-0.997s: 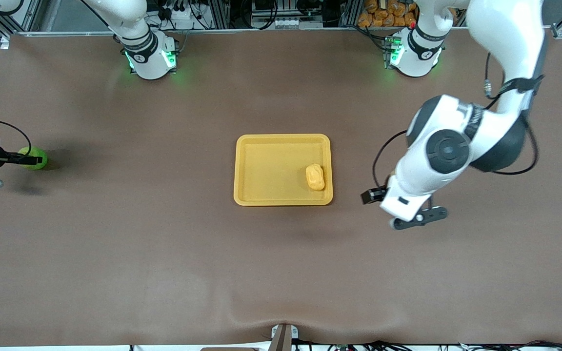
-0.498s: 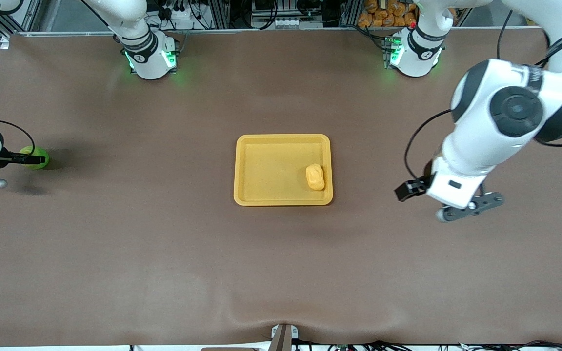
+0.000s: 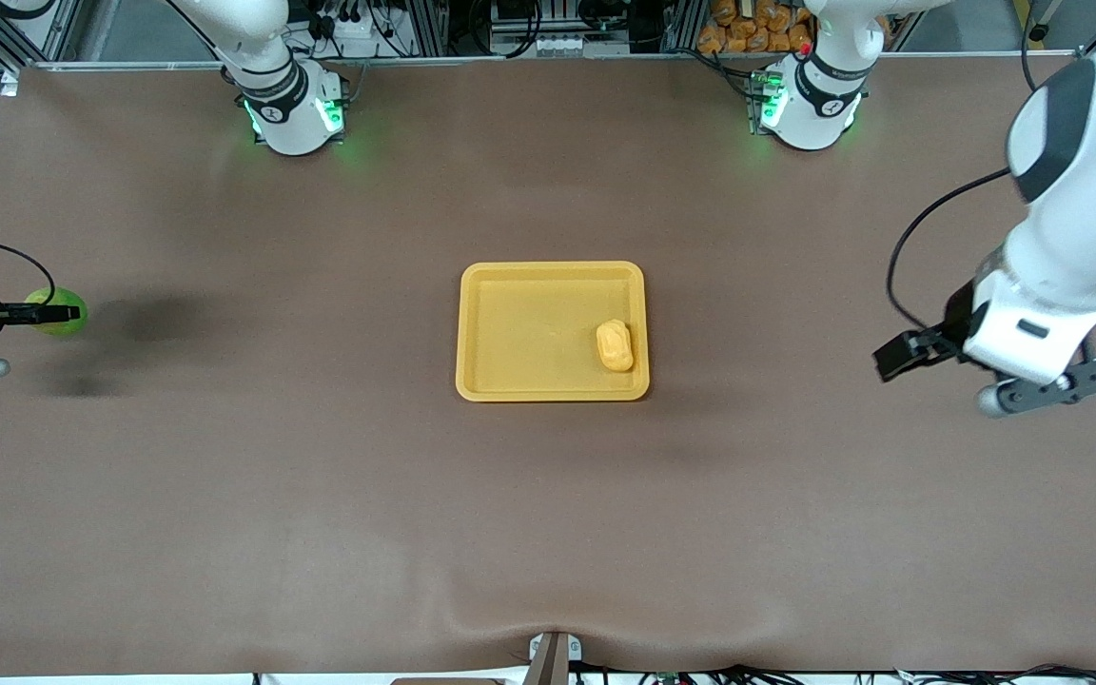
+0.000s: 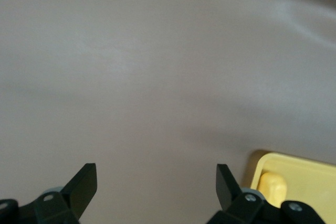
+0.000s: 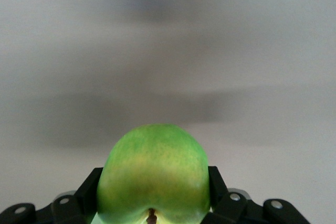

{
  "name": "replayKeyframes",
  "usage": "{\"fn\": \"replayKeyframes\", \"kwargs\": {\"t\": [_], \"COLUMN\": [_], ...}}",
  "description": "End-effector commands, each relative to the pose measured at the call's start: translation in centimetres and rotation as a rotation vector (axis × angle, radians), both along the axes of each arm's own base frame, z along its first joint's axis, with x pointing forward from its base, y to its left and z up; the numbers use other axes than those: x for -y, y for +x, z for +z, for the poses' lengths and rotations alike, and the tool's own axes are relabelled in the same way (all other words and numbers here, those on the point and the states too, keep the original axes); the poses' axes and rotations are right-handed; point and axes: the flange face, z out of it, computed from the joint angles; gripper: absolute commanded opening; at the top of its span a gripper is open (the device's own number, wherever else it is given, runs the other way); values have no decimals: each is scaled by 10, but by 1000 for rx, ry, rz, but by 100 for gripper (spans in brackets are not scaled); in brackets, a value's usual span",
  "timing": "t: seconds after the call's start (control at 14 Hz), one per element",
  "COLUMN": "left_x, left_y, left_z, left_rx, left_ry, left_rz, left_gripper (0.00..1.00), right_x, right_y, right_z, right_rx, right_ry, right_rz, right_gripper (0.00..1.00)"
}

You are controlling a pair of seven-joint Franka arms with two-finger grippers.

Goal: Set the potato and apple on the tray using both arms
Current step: 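Withdraw the left gripper while the right gripper grasps the green apple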

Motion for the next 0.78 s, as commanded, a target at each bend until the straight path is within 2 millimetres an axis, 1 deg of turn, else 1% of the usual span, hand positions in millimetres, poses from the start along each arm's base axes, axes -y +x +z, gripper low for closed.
{"fn": "replayKeyframes", "kwargs": {"t": [0.0,0.07,0.14,0.28,0.43,0.5,0.64,0.71], "left_x": [-7,-8,-15,-18,-33,-50,-85,-100], "left_y": [-41,-52,-61,-77,-90,-94,-102,-104], "left_z": [34,41,51,64,71,78,84,84], "left_rx": [-60,-89,-103,-116,-116,-114,-112,-115], "left_ry": [44,60,71,81,89,61,-32,-64], "left_rz": [-71,-70,-55,-66,-93,-100,-88,-74], "left_gripper": [100,100,100,100,100,100,100,100], "right_x": [-23,-30,-45,-70,-93,-106,-137,-151], "right_y": [8,10,16,24,32,36,43,45], "right_z": [27,33,39,51,58,63,71,76], "right_rx": [-7,-10,-17,-29,-32,-27,-40,-49], "right_ry": [-6,-4,-1,3,13,24,29,24], "right_rz": [50,56,76,111,141,152,174,161], "right_gripper": [0,0,0,0,0,0,0,0]}}
